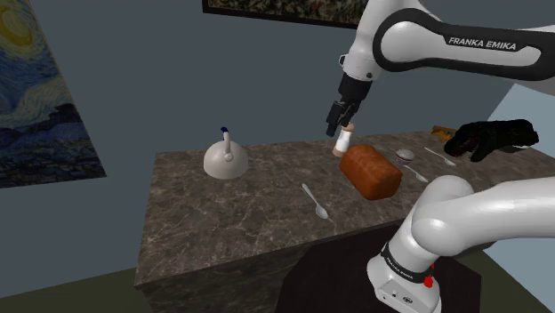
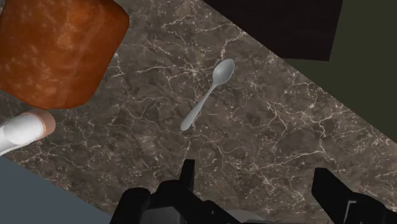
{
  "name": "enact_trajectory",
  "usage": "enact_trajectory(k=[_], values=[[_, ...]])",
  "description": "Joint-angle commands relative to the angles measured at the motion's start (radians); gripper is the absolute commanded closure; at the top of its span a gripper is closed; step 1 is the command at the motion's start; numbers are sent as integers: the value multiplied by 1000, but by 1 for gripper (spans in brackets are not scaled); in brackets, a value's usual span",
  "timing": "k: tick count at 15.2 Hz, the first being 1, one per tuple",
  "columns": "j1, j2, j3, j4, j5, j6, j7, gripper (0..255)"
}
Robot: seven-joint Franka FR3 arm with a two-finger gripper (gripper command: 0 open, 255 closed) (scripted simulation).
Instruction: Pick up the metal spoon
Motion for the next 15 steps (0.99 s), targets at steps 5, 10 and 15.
enact_trajectory(k=[5,10,15], values=[[-29,55,-16,-89,18,113,46,0],[-61,150,-38,-184,46,264,97,0],[-84,280,-62,-256,86,428,136,0]])
